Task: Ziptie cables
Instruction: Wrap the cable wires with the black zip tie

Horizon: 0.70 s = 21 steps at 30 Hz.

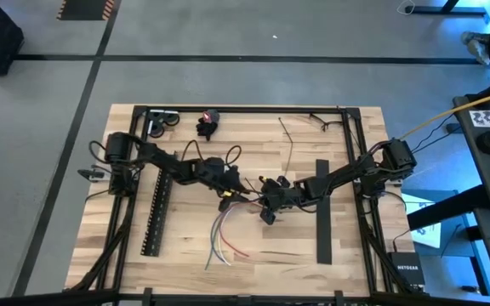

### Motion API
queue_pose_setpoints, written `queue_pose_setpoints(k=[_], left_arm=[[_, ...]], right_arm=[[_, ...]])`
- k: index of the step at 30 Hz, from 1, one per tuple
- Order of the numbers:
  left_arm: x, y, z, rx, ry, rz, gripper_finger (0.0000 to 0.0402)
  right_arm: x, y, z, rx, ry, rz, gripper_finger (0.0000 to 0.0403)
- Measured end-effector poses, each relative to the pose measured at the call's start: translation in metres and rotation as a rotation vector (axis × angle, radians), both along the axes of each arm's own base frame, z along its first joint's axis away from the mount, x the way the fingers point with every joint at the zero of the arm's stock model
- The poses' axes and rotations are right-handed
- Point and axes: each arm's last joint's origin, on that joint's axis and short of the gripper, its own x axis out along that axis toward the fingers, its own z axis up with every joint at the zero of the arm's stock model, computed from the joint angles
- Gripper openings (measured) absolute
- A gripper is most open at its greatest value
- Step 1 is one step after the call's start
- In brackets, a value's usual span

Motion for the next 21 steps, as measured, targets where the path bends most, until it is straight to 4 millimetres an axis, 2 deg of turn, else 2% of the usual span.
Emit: queue_pose_setpoints(k=[5,9,13,15,19,21], left_arm=[[0.012,-0.002,0.007,0.013,-0.057,-0.011,0.0132],[0.024,-0.005,0.018,0.089,-0.118,-0.041,0.0131],[0.027,-0.002,0.021,0.111,-0.125,-0.007,0.0123],[0.027,-0.001,0.02,0.118,-0.117,-0.003,0.0099],[0.025,-0.002,0.014,0.168,-0.068,-0.023,0.0019],[0.026,-0.004,0.014,0.18,-0.063,-0.007,0.0007]], right_arm=[[0.001,0.0,0.001,0.007,-0.006,0.005,0.0017],[0.002,0.001,0.002,0.008,-0.021,0.008,0.0017],[0.002,0.001,0.002,0.007,-0.023,0.008,0.0017],[0.002,0.001,0.002,0.007,-0.024,0.008,0.0017],[0.003,0.001,0.003,0.01,-0.038,0.008,0.0017],[0.004,0.001,0.003,0.014,-0.051,0.008,0.0019]])
